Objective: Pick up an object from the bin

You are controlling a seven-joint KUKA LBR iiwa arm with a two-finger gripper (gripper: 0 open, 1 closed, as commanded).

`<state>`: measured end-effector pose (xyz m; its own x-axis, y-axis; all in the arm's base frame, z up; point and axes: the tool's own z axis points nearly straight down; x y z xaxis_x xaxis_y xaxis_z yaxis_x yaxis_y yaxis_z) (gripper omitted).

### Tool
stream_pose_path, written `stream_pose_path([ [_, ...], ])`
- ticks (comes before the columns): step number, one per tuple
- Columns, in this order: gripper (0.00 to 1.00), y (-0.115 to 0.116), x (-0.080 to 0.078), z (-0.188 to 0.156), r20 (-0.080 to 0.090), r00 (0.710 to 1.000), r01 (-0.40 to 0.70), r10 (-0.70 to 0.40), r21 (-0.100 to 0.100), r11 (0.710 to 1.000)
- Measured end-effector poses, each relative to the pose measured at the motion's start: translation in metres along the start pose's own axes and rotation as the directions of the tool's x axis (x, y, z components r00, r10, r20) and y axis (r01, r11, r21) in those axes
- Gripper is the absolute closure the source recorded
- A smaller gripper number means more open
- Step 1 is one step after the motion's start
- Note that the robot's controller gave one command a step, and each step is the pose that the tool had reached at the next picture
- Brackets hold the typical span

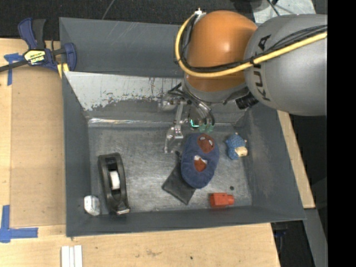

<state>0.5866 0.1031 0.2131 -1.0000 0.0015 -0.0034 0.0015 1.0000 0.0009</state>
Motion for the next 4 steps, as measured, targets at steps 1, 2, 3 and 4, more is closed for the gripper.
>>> stream_pose_path([
  [1,0.00,-0.080,0.068,0.084,-0.013,0.999,-0.051,0.051,0.005,0.999],
  [2,0.00,-0.107,0.042,0.138,0.004,0.985,-0.174,0.174,-0.007,0.985],
  [3,1.00,-0.107,0.039,0.136,0.015,0.984,-0.175,0.175,-0.007,0.985],
  [4,1.00,-0.109,0.043,-0.077,0.008,1.000,-0.025,0.025,0.001,1.000],
])
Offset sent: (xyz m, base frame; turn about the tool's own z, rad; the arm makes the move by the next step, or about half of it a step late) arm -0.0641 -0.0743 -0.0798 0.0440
